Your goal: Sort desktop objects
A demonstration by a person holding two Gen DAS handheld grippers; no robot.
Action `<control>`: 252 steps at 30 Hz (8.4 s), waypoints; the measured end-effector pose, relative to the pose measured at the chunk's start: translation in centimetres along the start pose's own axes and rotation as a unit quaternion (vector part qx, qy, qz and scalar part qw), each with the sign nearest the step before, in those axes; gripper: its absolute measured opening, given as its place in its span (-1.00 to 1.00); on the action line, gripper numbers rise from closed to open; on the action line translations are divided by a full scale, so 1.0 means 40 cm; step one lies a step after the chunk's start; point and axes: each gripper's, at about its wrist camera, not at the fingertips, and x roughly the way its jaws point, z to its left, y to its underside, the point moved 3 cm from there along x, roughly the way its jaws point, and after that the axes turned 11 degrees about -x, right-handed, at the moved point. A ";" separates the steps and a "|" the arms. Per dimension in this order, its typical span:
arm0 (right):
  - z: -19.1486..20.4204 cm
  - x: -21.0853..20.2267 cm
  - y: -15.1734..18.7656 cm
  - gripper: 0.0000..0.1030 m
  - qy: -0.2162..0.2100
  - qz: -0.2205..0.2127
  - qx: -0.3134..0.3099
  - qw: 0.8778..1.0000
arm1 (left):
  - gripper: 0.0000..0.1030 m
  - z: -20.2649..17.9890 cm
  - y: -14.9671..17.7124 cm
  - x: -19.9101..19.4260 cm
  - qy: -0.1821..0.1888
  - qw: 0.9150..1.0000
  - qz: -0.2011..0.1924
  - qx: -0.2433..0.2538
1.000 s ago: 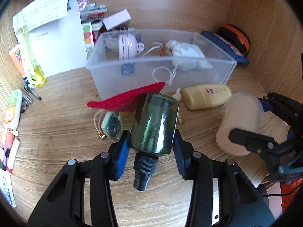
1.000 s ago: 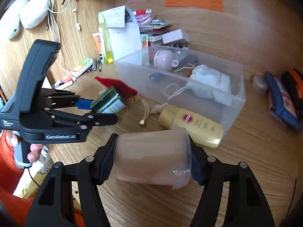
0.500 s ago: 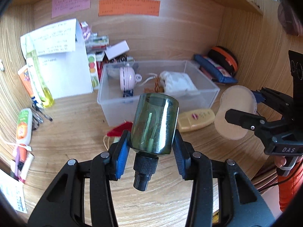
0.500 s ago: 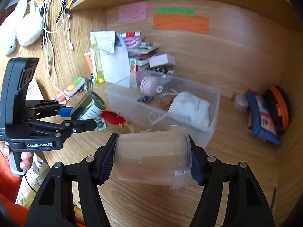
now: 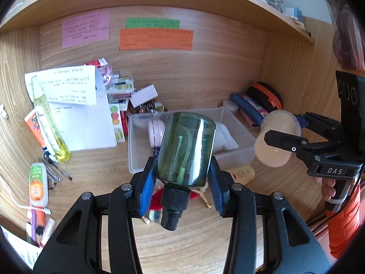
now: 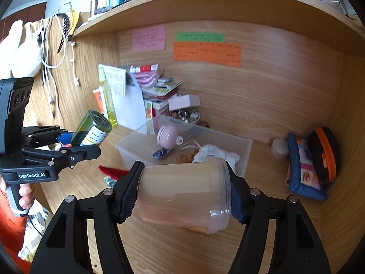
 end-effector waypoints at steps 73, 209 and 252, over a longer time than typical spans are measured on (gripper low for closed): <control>-0.061 0.339 -0.031 0.58 -0.005 0.062 0.031 0.998 | 0.46 0.099 -0.104 0.275 -0.019 0.997 0.054 -0.042; 0.141 0.223 0.030 -0.51 -0.156 0.129 -0.029 0.979 | -0.55 0.137 0.068 0.010 0.005 0.996 0.010 -0.085; 0.046 0.148 0.004 -0.51 -0.134 0.061 0.042 0.988 | -0.52 0.182 0.143 0.035 -0.052 0.992 0.057 -0.096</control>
